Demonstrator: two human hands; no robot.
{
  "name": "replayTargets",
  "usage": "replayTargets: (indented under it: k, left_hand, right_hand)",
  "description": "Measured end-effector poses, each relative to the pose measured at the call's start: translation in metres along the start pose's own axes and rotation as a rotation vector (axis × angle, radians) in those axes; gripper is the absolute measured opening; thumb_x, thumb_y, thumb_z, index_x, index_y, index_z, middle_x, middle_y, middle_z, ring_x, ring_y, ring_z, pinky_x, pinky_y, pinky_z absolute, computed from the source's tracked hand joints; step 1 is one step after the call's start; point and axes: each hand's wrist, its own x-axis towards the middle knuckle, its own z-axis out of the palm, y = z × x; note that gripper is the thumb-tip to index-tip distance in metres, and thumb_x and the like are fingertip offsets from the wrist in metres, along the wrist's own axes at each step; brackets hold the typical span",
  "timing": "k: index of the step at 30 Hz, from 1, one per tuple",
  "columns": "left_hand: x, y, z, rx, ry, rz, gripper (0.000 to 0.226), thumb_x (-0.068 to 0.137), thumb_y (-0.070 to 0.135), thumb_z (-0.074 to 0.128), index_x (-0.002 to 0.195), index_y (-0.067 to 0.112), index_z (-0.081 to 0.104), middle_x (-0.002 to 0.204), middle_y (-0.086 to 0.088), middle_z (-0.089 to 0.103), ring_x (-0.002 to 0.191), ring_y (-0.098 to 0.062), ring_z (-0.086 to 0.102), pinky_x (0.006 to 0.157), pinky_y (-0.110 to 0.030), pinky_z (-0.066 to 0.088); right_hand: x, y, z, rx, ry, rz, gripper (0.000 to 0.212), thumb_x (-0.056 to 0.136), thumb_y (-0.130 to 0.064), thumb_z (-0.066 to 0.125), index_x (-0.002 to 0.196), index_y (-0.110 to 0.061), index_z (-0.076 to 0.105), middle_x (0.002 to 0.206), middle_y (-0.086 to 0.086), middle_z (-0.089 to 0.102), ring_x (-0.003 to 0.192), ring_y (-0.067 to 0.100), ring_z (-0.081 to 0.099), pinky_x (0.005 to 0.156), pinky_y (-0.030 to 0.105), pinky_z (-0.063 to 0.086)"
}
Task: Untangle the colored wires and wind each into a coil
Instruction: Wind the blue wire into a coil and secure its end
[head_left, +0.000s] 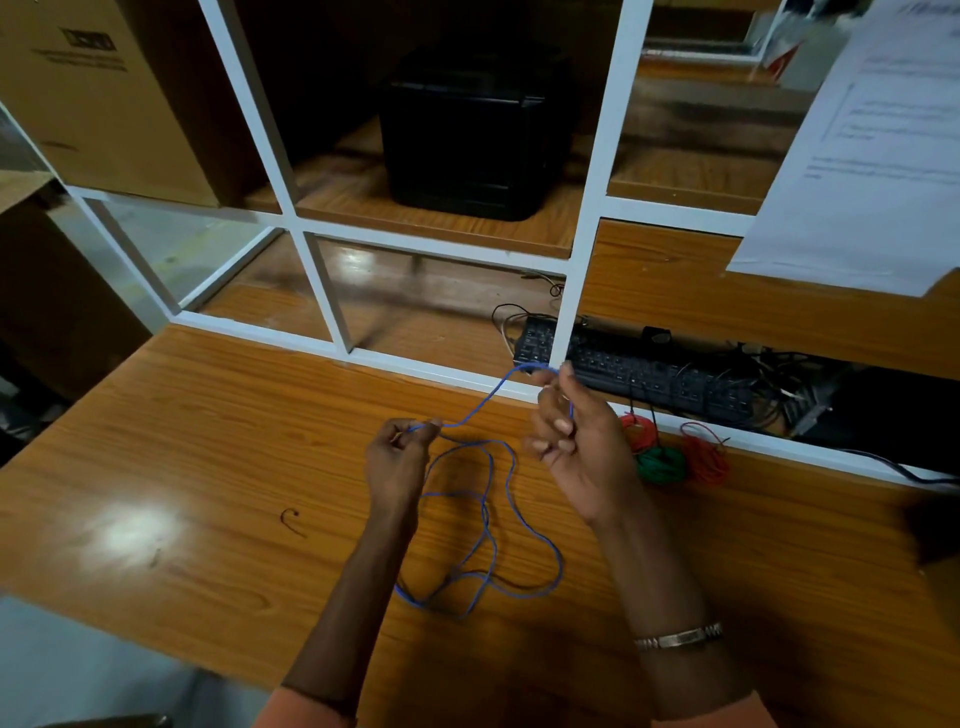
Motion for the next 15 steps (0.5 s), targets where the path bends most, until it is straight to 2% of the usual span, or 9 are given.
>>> replayTargets:
  k: [3, 5, 7, 9, 10, 12, 13, 15]
  left_hand:
    - [-0.010, 0.002, 0.007, 0.027, -0.114, -0.029, 0.015, 0.090, 0.010, 0.077, 0.081, 0.014, 0.066, 0.102, -0.005, 0.076, 0.101, -0.018, 0.069, 0.081, -0.040, 0.053]
    - [-0.020, 0.003, 0.010, 0.055, -0.245, -0.067, 0.018, 0.092, 0.006, 0.072, 0.078, 0.014, 0.066, 0.112, -0.008, 0.077, 0.108, -0.021, 0.070, 0.084, -0.039, 0.055]
    - [-0.030, 0.002, 0.011, 0.093, -0.392, -0.101, 0.029, 0.094, 0.000, 0.066, 0.070, 0.016, 0.062, 0.111, -0.014, 0.078, 0.098, -0.026, 0.070, 0.079, -0.036, 0.053]
    - [-0.039, 0.001, 0.014, 0.140, -0.540, -0.095, 0.031, 0.094, -0.003, 0.066, 0.068, 0.014, 0.061, 0.108, -0.019, 0.079, 0.098, -0.020, 0.073, 0.078, -0.033, 0.051]
    - [-0.044, 0.002, 0.015, 0.154, -0.605, -0.083, 0.028, 0.093, 0.000, 0.069, 0.069, 0.013, 0.062, 0.106, -0.020, 0.079, 0.100, -0.019, 0.073, 0.080, -0.034, 0.049]
    - [-0.052, 0.009, 0.018, 0.154, -0.683, -0.050, 0.024, 0.088, 0.016, 0.080, 0.069, 0.013, 0.065, 0.093, -0.020, 0.075, 0.098, -0.027, 0.070, 0.084, -0.037, 0.047]
    - [-0.053, 0.014, 0.018, 0.151, -0.702, -0.025, 0.025, 0.088, 0.018, 0.082, 0.070, 0.011, 0.066, 0.087, -0.016, 0.074, 0.099, -0.030, 0.070, 0.086, -0.036, 0.049]
    - [-0.054, 0.022, 0.018, 0.164, -0.741, 0.026, 0.022, 0.091, 0.008, 0.078, 0.073, 0.001, 0.067, 0.088, -0.011, 0.077, 0.106, -0.025, 0.074, 0.091, -0.029, 0.053]
  right_hand:
    - [0.009, -0.007, -0.003, 0.422, -0.061, -0.015, 0.037, 0.107, -0.020, 0.039, 0.133, -0.001, 0.057, 0.066, -0.005, 0.042, 0.053, 0.006, 0.035, 0.052, 0.019, 0.034]
    - [0.013, -0.014, -0.006, 0.541, -0.032, -0.083, 0.040, 0.103, -0.012, 0.039, 0.139, 0.002, 0.050, 0.076, -0.005, 0.050, 0.060, 0.007, 0.045, 0.058, 0.019, 0.041]
    - [0.018, -0.018, -0.009, 0.574, -0.003, -0.148, 0.036, 0.098, -0.007, 0.041, 0.131, -0.001, 0.055, 0.083, -0.004, 0.057, 0.070, 0.009, 0.056, 0.067, 0.021, 0.050]
    - [0.022, -0.020, -0.014, 0.558, 0.026, -0.189, 0.022, 0.099, -0.005, 0.042, 0.112, -0.010, 0.059, 0.094, -0.001, 0.061, 0.085, 0.012, 0.067, 0.077, 0.026, 0.055]
    - [0.023, -0.020, -0.016, 0.492, 0.066, -0.208, 0.018, 0.102, -0.006, 0.042, 0.105, -0.014, 0.058, 0.099, 0.000, 0.063, 0.094, 0.015, 0.070, 0.083, 0.029, 0.056]
    - [0.025, -0.015, -0.020, 0.199, 0.178, -0.254, 0.018, 0.108, -0.008, 0.039, 0.101, -0.018, 0.052, 0.100, 0.003, 0.070, 0.109, 0.020, 0.070, 0.095, 0.033, 0.053]
    - [0.025, -0.009, -0.022, -0.004, 0.229, -0.284, 0.016, 0.109, -0.009, 0.038, 0.103, -0.018, 0.049, 0.101, 0.005, 0.073, 0.113, 0.023, 0.070, 0.100, 0.035, 0.050]
    - [0.024, 0.005, -0.029, -0.393, 0.292, -0.328, 0.010, 0.111, -0.011, 0.037, 0.108, -0.016, 0.045, 0.106, 0.007, 0.076, 0.117, 0.022, 0.068, 0.107, 0.039, 0.046]
